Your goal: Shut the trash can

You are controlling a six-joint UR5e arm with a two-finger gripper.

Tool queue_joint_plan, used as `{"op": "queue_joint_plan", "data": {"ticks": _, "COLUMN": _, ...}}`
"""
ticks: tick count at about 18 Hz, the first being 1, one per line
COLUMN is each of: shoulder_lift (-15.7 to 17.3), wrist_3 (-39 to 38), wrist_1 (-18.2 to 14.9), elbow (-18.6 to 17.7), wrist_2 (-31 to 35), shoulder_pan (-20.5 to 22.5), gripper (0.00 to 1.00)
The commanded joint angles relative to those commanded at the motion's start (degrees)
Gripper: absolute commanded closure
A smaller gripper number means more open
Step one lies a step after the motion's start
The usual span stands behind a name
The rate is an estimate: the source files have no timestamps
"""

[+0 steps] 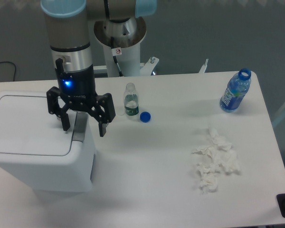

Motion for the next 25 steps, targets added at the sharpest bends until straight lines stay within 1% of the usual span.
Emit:
{"op": "queue_joint_plan", "data": {"ticks": 8, "shoulder_lift": 0.26, "wrist_3": 0.26, "wrist_1": -0.09, "elbow": 0.53, "wrist_2": 0.0, "shoulder_pan": 0.18, "gripper": 0.0}}
{"op": "queue_joint_plan", "data": {"ticks": 9, "shoulder_lift": 0.26, "wrist_3": 0.44, "wrist_1": -0.09, "elbow": 0.62, "wrist_2": 0.0, "shoulder_pan": 0.44, "gripper": 0.0}}
{"op": "queue_joint_plan", "data": {"ticks": 11, "shoulder_lift": 0.96, "wrist_3": 2.1, "wrist_1": -0.09, "elbow": 0.62, "wrist_2": 0.87, "shoulder_pan": 2.54, "gripper": 0.0}}
{"op": "queue_joint_plan", "data": {"ticks": 14, "shoulder_lift": 1.32, "wrist_3": 8.33, "wrist_1": -0.18, "elbow": 0.44, "wrist_2": 2.02, "shoulder_pan": 6.32, "gripper": 0.0}}
{"op": "queue_joint_plan", "data": {"ticks": 18, "shoulder_lift": 0.71, "wrist_3": 13.52, "wrist_1": -0.18, "elbow": 0.09, "wrist_2": 2.2, "shoulder_pan": 10.97, "gripper": 0.0}}
{"op": "queue_joint_plan", "data": {"ticks": 20, "shoulder_lift": 0.53, "wrist_3": 19.04, "wrist_1": -0.18, "elbow": -0.09, "wrist_2": 2.2, "shoulder_pan": 13.17, "gripper": 0.0}}
{"op": "queue_joint_plan", "data": {"ticks": 22, "shoulder_lift": 0.44, "wrist_3": 27.11, "wrist_1": -0.18, "elbow": 0.0, "wrist_2": 2.11, "shoulder_pan": 17.29, "gripper": 0.0}}
{"op": "queue_joint_plan", "data": {"ticks": 25, "shoulder_lift": 0.35, "wrist_3": 36.97, "wrist_1": -0.35, "elbow": 0.0, "wrist_2": 2.11, "shoulder_pan": 21.78, "gripper": 0.0}}
